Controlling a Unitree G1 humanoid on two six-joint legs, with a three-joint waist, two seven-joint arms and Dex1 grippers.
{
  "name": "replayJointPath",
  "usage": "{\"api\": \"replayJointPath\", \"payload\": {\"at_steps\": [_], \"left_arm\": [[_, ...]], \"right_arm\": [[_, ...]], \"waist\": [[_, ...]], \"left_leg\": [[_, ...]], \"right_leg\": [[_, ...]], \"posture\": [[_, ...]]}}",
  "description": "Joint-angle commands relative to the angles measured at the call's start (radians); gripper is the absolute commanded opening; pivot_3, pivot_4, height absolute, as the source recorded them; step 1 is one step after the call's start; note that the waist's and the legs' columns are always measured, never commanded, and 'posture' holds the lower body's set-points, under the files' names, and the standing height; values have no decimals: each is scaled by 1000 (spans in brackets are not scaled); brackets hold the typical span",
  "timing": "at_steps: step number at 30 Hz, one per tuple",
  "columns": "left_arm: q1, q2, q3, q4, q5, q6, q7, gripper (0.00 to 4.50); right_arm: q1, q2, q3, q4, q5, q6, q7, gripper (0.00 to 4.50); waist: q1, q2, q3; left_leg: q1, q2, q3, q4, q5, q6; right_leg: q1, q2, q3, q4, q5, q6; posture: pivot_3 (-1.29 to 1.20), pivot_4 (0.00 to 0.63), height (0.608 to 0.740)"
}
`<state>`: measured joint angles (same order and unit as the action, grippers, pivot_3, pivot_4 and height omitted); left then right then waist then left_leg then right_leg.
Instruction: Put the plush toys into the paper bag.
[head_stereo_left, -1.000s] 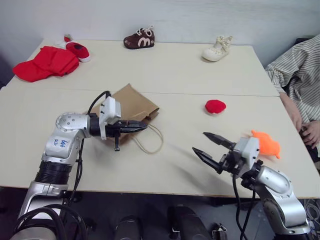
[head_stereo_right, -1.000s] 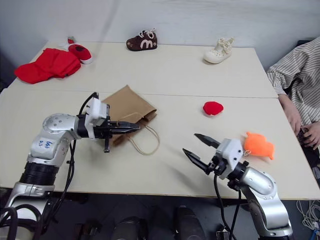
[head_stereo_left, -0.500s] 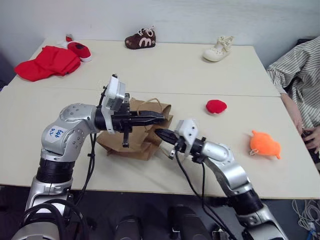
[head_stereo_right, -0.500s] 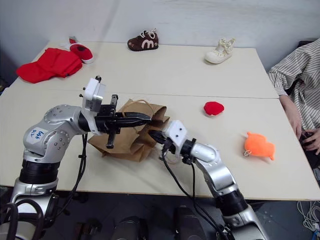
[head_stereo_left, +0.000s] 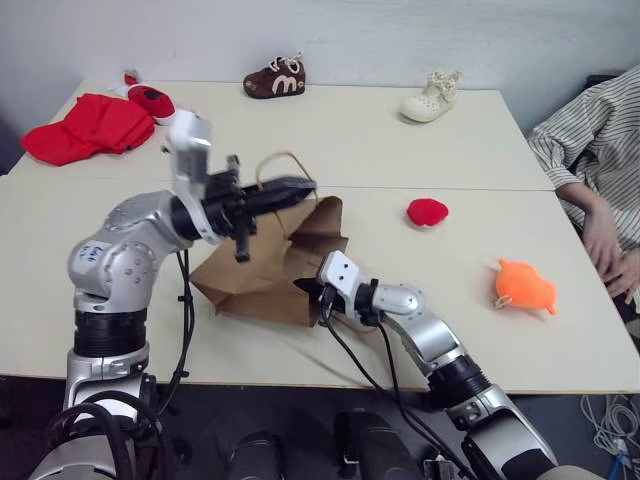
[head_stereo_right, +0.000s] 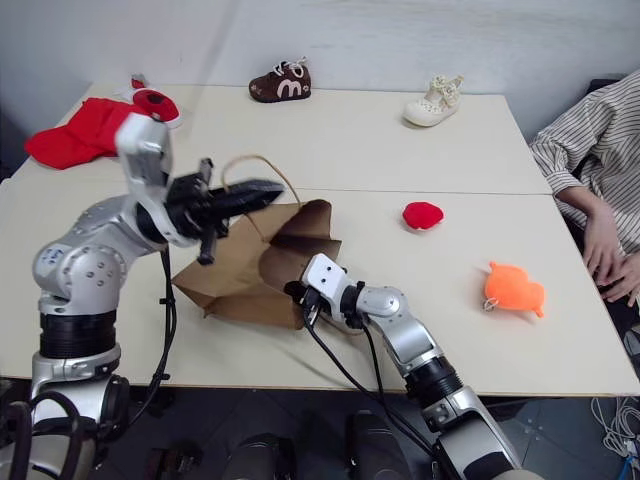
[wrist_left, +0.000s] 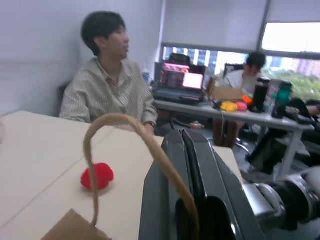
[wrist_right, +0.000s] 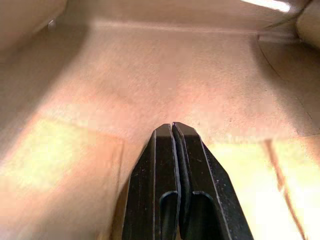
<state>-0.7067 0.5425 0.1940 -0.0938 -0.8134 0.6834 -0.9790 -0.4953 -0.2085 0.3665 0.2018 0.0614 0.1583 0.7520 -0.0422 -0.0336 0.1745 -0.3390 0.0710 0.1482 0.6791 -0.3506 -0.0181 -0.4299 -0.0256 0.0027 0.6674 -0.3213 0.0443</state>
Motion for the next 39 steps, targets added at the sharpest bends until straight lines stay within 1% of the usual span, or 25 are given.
{"api": "replayJointPath", "payload": {"at_steps": [1,6,9,10,11,12,13,16,18,22,23,24,25,26,27,28,29,31,33,35,37,39], "left_arm": [[11,41,34,10,-7,-15,-25,0],[0,26,28,23,-19,-7,-14,0],[20,-4,-18,-13,-10,-6,-14,0],[27,-15,-30,-20,-3,-12,-12,0],[32,-19,-44,-24,8,-18,-14,0],[37,-26,-59,-28,20,-29,-17,0],[40,-32,-67,-29,25,-36,-16,0],[44,-54,-92,-31,37,-52,-12,0],[41,-65,-104,-25,48,-62,-10,0],[39,-79,-137,-8,76,-82,-24,0],[38,-79,-146,1,83,-84,-33,0],[40,-79,-151,4,86,-84,-38,0],[37,-77,-159,18,100,-96,-50,0],[36,-77,-162,28,107,-104,-56,0],[33,-81,-165,41,114,-114,-62,0],[33,-83,-166,45,118,-120,-64,0],[33,-86,-167,46,120,-122,-65,0],[34,-85,-168,54,125,-129,-73,0],[35,-83,-166,59,129,-131,-76,0],[34,-83,-162,60,130,-130,-72,0],[35,-82,-159,58,129,-126,-69,0],[38,-79,-159,52,128,-120,-68,0]], "right_arm": [[34,-13,-26,-27,8,22,-3,66],[63,-21,-44,-106,48,53,37,66],[66,-1,-97,-127,78,9,6,66],[73,-9,-116,-157,104,12,20,66],[87,-24,-130,-198,144,34,55,221],[107,-54,-137,-254,187,61,106,430],[121,-73,-146,-290,202,60,126,674],[186,-118,-239,-412,282,24,131,1659],[235,-148,-305,-493,347,22,143,2408],[383,-268,-495,-680,450,68,123,3854],[418,-283,-560,-720,477,84,86,4211],[445,-293,-605,-747,500,95,57,4452],[495,-303,-690,-766,514,97,26,4452],[588,-328,-774,-769,483,63,45,4452],[717,-337,-878,-754,453,27,78,4452],[811,-343,-948,-742,437,0,102,4452],[878,-311,-1021,-715,428,-56,89,4452],[994,-234,-1112,-664,417,-162,67,4452],[1082,-183,-1145,-621,408,-224,75,4452],[1154,-156,-1136,-585,382,-265,95,4452],[1171,-154,-1113,-583,361,-280,77,4452],[1150,-182,-1084,-598,345,-243,46,4452]], "waist": [[-3,0,0],[2,0,0],[3,0,0],[3,0,0],[4,0,0],[5,0,0],[6,0,0],[11,0,0],[13,0,0],[18,0,0],[17,0,0],[17,0,0],[16,0,0],[17,0,0],[20,0,0],[32,1,0],[40,0,0],[40,0,0],[31,0,0],[14,1,0],[6,1,0],[-2,1,0]], "left_leg": [[0,0,0,0,0,0],[-1,-1,-1,1,0,0],[-1,-1,0,0,0,0],[-1,-1,0,0,0,0],[-1,-1,0,0,0,0],[-1,-1,0,0,0,0],[-1,-1,0,0,0,0],[-2,0,-1,-1,0,0],[-2,0,-1,-1,0,0],[-2,-1,-1,-1,-1,0],[-2,-2,-2,-1,-1,0],[-2,-2,-2,-1,-1,0],[-2,-2,-2,-1,-1,0],[-2,-2,-2,-1,-1,0],[-2,-2,-2,-2,-1,0],[-2,-2,-2,-3,-1,0],[-1,-4,-3,-6,0,1],[1,-4,-1,-10,0,1],[3,-4,0,-11,0,1],[4,-5,2,-12,0,1],[5,-5,2,-13,1,0],[5,-4,2,-14,1,-1]], "right_leg": [[0,0,0,0,0,0],[0,-1,-1,-1,0,0],[0,0,-1,-1,0,0],[0,0,-1,-1,0,0],[0,0,-1,-1,0,0],[0,0,0,-1,0,0],[0,0,-1,-1,0,0],[0,0,-1,-3,0,0],[0,0,-1,-3,0,0],[1,0,-1,-4,0,1],[1,0,-1,-5,0,1],[1,0,-1,-5,1,1],[1,0,-1,-5,1,1],[1,0,0,-5,1,1],[1,0,0,-5,1,1],[1,0,0,-6,1,2],[2,0,0,-8,-1,3],[2,0,2,-9,-1,3],[3,0,3,-9,-1,4],[4,-1,4,-8,-1,4],[6,-1,4,-8,-1,4],[7,0,4,-7,-1,4]], "posture": [[0,150,740],[0,150,740],[0,150,740],[0,150,740],[0,150,740],[0,150,740],[0,150,740],[0,150,740],[0,150,740],[0,150,740],[0,150,740],[0,150,740],[0,150,740],[0,150,740],[0,150,740],[0,150,740],[0,150,740],[0,150,740],[0,150,740],[0,150,740],[0,150,740],[0,150,740]]}}
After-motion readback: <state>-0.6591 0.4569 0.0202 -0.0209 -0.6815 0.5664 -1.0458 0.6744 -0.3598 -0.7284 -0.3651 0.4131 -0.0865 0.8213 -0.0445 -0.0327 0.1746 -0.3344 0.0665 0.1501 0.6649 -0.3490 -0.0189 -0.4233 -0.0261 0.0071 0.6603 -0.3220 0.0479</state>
